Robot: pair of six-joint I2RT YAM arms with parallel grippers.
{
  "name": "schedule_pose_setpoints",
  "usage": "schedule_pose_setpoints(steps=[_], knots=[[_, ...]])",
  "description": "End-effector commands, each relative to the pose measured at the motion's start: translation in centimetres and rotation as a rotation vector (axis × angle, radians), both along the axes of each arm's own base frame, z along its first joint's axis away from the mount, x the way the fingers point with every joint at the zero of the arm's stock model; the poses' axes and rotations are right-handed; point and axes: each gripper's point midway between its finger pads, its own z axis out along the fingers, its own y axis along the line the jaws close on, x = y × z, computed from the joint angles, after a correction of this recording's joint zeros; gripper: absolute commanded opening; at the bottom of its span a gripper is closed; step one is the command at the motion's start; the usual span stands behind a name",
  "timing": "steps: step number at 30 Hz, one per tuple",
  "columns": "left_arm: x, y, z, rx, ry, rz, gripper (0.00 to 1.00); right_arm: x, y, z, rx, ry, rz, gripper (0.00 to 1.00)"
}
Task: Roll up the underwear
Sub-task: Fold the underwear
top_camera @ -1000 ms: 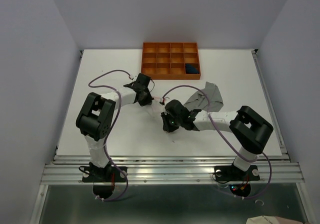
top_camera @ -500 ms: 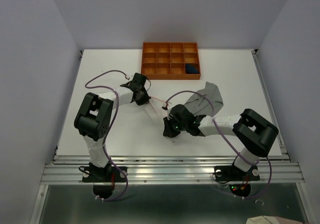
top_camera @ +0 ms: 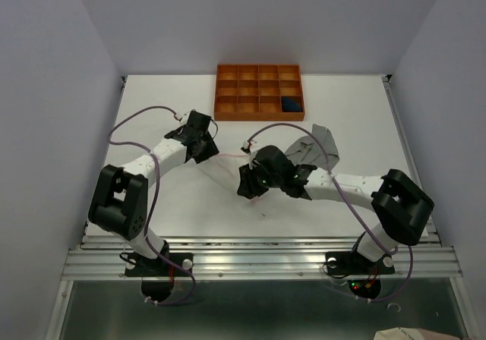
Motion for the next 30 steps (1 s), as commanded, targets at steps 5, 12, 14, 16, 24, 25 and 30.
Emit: schedule_pose_setpoints(steps=[5, 12, 14, 16, 24, 25, 30], knots=[[-0.2, 0.4, 4.5, -0.012, -0.094, -0.018, 0.53, 8.6, -2.1, 8.7, 0.176, -0.137, -0.166, 0.62], [-1.5, -1.4, 4.0, -0.058, -0.086, -0.095, 0.71, 14.2, -7.6, 6.9, 0.035, -0.201, -0.269, 0.78], [-1.5, -1.7, 3.7, -0.063, -0.078, -0.098, 0.71, 15.1, -8.2, 6.2, 0.002, -0.195, -0.273, 0.77], [-1.4, -2.1, 3.1, -0.073, -0.06, -0.107, 0.68, 15.6, -8.3, 4.6, -0.018, -0.157, -0.265, 0.77], [-0.7, -2.6, 0.6, -0.06, 0.002, -0.111, 0.58, 15.9, -6.9, 1.2, -0.066, -0.085, -0.102, 0.68], [-0.5, -2.7, 0.6, -0.06, -0.001, -0.111, 0.58, 15.9, -6.8, 0.9, -0.069, -0.075, -0.099, 0.68], [-0.1, -2.9, -0.4, -0.046, 0.021, -0.12, 0.58, 15.3, -7.0, -2.0, -0.12, 0.002, -0.074, 0.63]])
